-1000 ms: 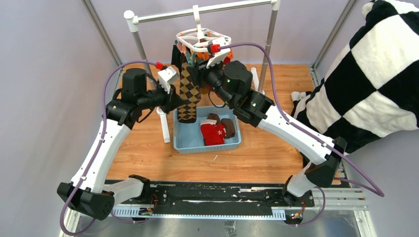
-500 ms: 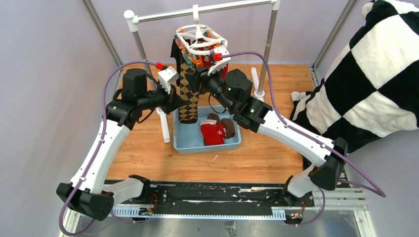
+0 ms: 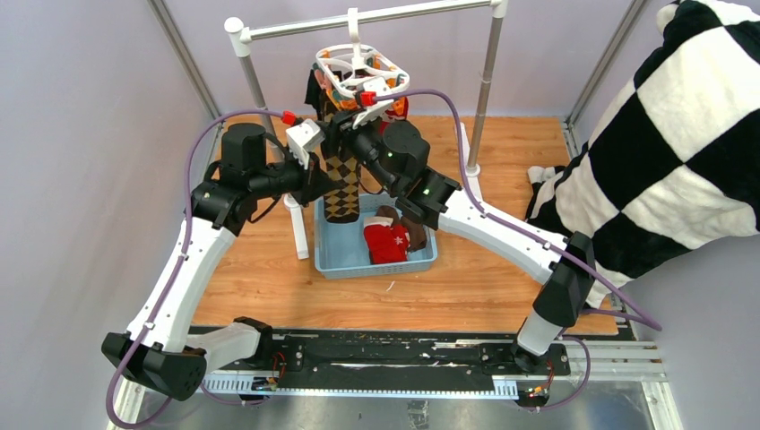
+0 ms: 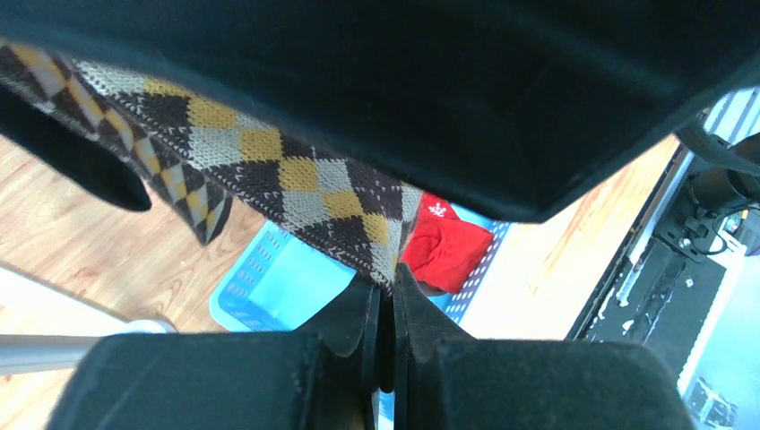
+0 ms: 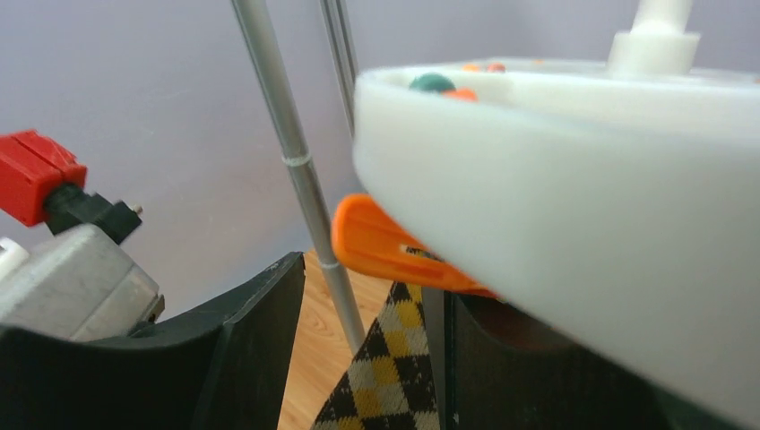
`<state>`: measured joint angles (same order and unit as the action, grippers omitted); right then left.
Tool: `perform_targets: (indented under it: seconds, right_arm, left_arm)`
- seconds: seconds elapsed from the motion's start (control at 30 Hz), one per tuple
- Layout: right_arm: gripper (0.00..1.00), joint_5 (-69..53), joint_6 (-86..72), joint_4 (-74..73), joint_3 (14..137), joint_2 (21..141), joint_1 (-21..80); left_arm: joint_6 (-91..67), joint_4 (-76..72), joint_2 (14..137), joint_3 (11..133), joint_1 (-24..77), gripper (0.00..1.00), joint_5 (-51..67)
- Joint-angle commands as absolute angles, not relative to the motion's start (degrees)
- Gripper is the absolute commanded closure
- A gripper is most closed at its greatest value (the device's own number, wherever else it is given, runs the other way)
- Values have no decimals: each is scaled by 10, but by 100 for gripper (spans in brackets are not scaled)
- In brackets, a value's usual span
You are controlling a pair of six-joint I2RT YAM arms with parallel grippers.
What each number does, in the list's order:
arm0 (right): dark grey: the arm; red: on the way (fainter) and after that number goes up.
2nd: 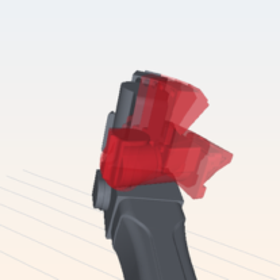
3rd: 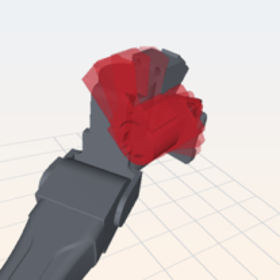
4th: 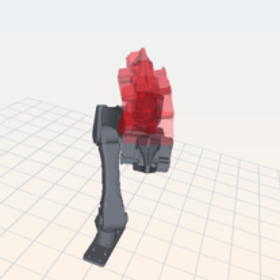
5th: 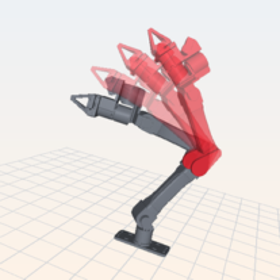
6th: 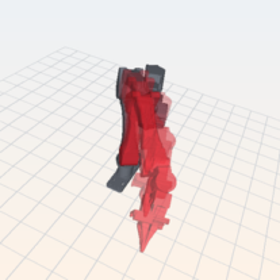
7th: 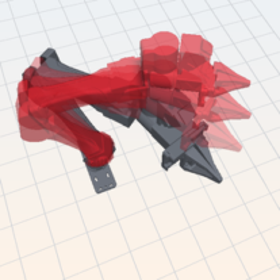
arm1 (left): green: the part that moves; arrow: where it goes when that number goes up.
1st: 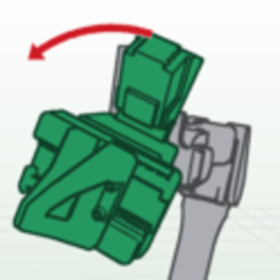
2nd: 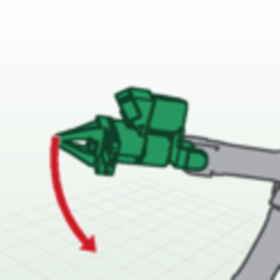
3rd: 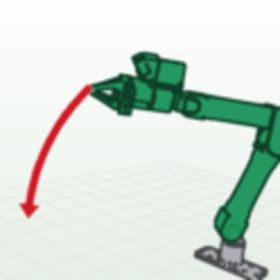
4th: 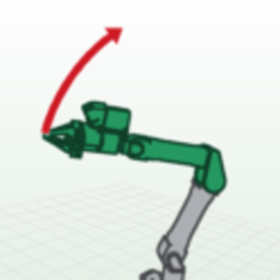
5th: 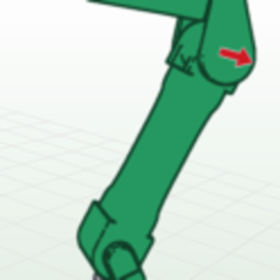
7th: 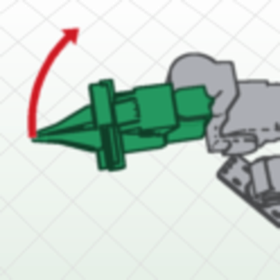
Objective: Remove the socks clipped to the hanger
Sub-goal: Adjust the hanger on the clothesline.
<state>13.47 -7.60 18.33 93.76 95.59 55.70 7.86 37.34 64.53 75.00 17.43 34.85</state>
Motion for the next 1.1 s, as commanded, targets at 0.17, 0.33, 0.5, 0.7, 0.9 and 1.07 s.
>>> perform_targets:
  seconds: [0.17,0.33,0.5,0.7,0.9,1.07]
  right_arm:
    - [41,175,-17,283,922,928,556]
    - [39,191,18,288,933,929,556]
    - [38,197,38,288,933,925,554]
    - [38,200,38,266,933,914,551]
    - [38,149,25,269,880,867,545]
    - [39,136,-9,256,871,858,522]
  left_arm:
    - [75,367,630,761,179,100,351]
    - [74,368,629,760,179,100,352]
    - [78,372,627,760,179,100,351]
    - [80,375,626,763,179,100,349]
    - [85,376,624,760,179,100,347]
    - [80,376,624,764,179,100,350]
